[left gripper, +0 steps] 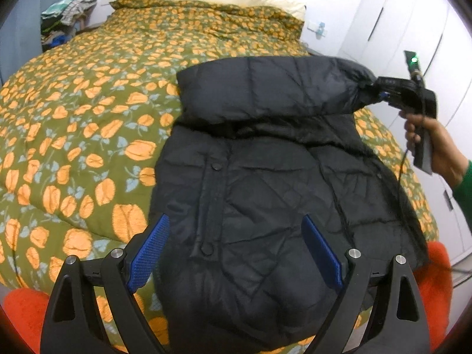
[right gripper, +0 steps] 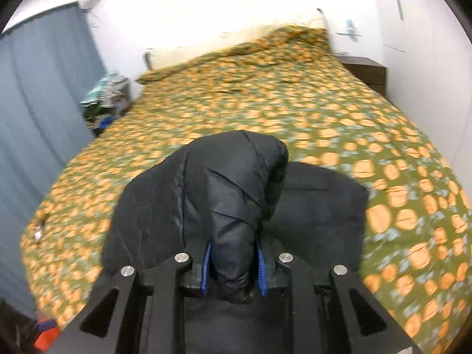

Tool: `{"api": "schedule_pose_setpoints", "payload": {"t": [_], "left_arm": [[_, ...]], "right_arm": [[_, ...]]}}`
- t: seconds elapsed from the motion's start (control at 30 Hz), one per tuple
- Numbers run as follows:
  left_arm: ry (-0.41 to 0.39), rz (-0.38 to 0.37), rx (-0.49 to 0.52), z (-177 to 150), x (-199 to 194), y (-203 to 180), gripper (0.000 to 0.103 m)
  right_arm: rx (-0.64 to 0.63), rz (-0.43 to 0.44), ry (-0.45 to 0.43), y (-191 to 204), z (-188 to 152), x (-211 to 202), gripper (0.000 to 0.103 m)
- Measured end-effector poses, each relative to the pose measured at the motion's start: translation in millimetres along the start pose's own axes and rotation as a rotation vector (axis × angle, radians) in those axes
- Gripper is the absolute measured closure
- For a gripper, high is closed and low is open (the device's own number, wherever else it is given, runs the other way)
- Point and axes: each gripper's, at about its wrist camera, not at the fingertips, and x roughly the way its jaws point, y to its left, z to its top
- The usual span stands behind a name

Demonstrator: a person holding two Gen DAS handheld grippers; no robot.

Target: Fold large clothes

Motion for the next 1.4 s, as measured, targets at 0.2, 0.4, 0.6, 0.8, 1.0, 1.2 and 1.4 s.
{"api": "schedule_pose_setpoints", "payload": {"t": [0.2, 0.4, 0.6, 0.8, 1.0, 1.2, 1.4], "left_arm": [[0.039, 0.015, 0.078, 7.9, 16.1, -16.2, 0.011], [0.062, 0.065, 0.128, 38.6, 37.4, -20.5, 0.011], [-0.072, 0.113, 0.102, 113.2, 60.6, -17.1, 0.011], [-0.110, 0.174, 0.119, 156.1, 136.3, -25.3, 0.024], [0.028, 0.227, 0.147, 138.3, 207.1, -21.2, 0.032], [0.057, 0.230, 0.152, 129.2, 227.1, -21.6, 0.032], [0.082, 0.213, 0.149, 145.1, 207.9, -24.8, 0.033]], "right_arm": [[0.085, -0.074, 0.158, -57.4, -39.4, 63.0, 0.079], [0.170, -0.018, 0.198, -76.8, -65.0, 75.9, 0.050], [0.034, -0.067, 0.095, -61.4, -55.1, 31.5, 0.031], [-0.148, 0.016, 0.023, -19.8, -29.3, 25.6, 0.040], [-0.062, 0.009, 0.181, -38.3, -48.5, 99.3, 0.046], [-0.019, 0.018, 0.217, -46.3, -63.2, 117.4, 0.046], [-0.010, 0.026, 0.206, -50.5, -72.2, 119.3, 0.046]]}}
